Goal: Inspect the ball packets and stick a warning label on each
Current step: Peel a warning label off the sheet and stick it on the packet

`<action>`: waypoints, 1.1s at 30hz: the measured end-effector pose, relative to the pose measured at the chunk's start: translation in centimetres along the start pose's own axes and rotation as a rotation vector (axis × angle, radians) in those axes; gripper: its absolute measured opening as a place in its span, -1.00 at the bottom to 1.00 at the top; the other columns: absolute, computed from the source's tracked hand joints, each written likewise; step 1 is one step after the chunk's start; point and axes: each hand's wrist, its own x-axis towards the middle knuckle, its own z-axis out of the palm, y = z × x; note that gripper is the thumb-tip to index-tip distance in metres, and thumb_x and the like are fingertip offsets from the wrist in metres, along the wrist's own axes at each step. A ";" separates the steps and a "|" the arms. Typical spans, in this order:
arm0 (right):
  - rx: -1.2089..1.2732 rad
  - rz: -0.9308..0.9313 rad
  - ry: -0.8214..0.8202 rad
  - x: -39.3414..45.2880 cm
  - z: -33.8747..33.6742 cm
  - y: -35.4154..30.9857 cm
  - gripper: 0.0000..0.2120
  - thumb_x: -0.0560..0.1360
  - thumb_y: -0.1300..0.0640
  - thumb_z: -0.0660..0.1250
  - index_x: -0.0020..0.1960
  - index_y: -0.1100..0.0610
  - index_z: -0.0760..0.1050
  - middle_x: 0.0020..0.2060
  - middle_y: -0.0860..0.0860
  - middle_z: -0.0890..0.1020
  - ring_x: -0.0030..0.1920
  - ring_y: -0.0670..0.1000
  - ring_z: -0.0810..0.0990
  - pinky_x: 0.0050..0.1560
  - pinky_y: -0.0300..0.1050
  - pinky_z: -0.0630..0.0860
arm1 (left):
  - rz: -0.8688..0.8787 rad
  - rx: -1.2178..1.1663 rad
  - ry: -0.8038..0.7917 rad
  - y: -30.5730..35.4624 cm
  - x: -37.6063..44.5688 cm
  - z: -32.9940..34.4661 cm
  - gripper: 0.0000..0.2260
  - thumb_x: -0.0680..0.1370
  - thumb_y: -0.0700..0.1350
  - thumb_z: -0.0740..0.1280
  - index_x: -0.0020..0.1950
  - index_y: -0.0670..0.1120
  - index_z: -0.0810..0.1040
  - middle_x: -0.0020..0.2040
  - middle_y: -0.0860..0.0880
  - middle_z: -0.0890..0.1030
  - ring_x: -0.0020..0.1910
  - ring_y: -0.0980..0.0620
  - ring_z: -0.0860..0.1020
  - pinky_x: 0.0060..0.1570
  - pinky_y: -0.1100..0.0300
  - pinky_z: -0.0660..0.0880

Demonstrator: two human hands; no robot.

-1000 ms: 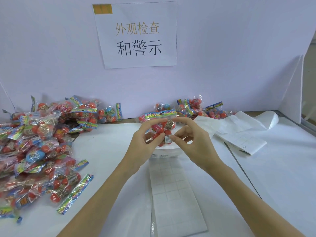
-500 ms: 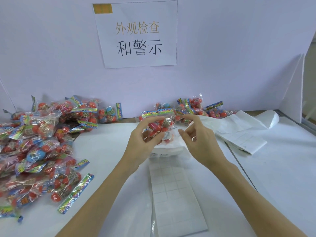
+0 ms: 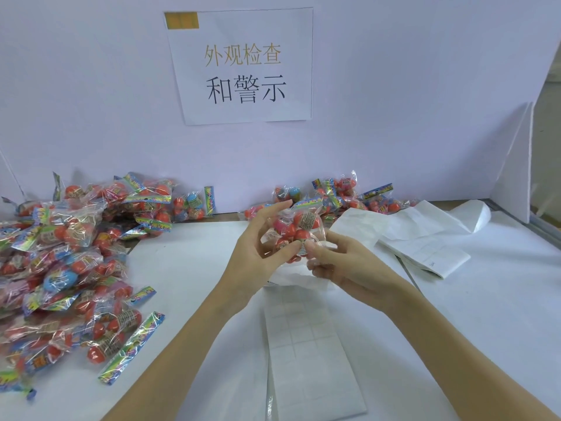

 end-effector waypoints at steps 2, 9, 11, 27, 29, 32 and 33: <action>-0.132 0.007 0.006 -0.1 0.3 0.3 -0.69 0.54 -0.02 0.50 0.22 0.10 0.66 -0.04 0.05 0.70 -0.11 -0.01 0.63 -0.04 -0.17 0.57 | 0.023 0.102 0.012 -0.2 0.0 -0.3 -0.38 0.55 -0.12 0.54 0.53 0.22 0.39 0.26 0.03 0.63 0.04 -0.09 0.70 0.08 0.06 0.66; 0.373 -0.136 -0.101 -1.3 -1.9 -4.1 -0.77 0.63 -0.08 0.35 0.07 0.00 0.72 -0.03 -0.05 0.62 -0.20 -0.14 0.51 -0.25 -0.34 0.37 | -0.059 0.291 0.085 -1.4 0.2 -1.8 -0.56 0.67 0.24 0.18 0.56 0.27 0.31 0.28 0.13 0.57 0.36 0.16 0.47 0.36 0.15 0.41; 0.998 -0.279 -0.512 -2.7 -3.4 -5.4 -0.66 0.64 -0.09 0.33 0.38 -0.05 0.57 0.10 -0.02 0.57 -0.08 -0.14 0.48 -0.12 -0.29 0.35 | -0.029 0.574 0.171 -2.4 0.2 -2.7 -0.61 0.70 0.18 0.17 0.50 0.11 0.44 0.35 0.15 0.50 0.41 0.14 0.39 0.41 0.06 0.39; 0.596 -0.008 -0.196 -0.4 -2.0 -2.1 -0.60 0.59 -0.05 0.39 0.34 0.13 0.62 -0.14 -0.02 0.56 -0.25 -0.06 0.42 -0.35 -0.27 0.31 | -0.046 1.351 -0.110 -5.6 0.8 -3.7 -0.46 0.71 0.13 0.18 0.67 0.07 0.16 0.30 -0.06 0.31 0.30 -0.11 0.33 0.29 0.09 0.21; 0.597 0.015 -0.184 -0.3 -1.8 -1.8 -0.60 0.57 -0.02 0.44 0.33 0.15 0.63 -0.14 -0.01 0.56 -0.25 -0.05 0.42 -0.35 -0.26 0.33 | -0.013 1.272 -0.060 -5.6 0.7 -3.7 -0.47 0.65 0.19 0.31 0.54 -0.01 0.35 0.45 -0.10 0.27 0.42 -0.13 0.28 0.37 0.04 0.20; 0.595 0.041 -0.149 -0.1 -1.6 -1.4 -0.59 0.51 0.03 0.52 0.30 0.17 0.65 -0.15 0.00 0.55 -0.26 -0.04 0.41 -0.35 -0.25 0.32 | -0.069 1.084 -0.078 -5.5 0.8 -3.7 -0.48 0.57 0.23 0.41 0.38 -0.05 0.39 0.38 0.02 0.43 0.36 -0.07 0.41 0.29 0.11 0.26; 0.597 0.044 -0.138 0.0 -1.5 -1.3 -0.59 0.49 0.04 0.53 0.29 0.17 0.66 -0.16 0.00 0.55 -0.26 -0.04 0.41 -0.35 -0.24 0.32 | -0.102 1.024 -0.062 -5.5 0.8 -3.7 -0.52 0.56 0.21 0.43 0.30 -0.04 0.40 0.26 0.06 0.49 0.22 -0.07 0.48 0.20 0.11 0.31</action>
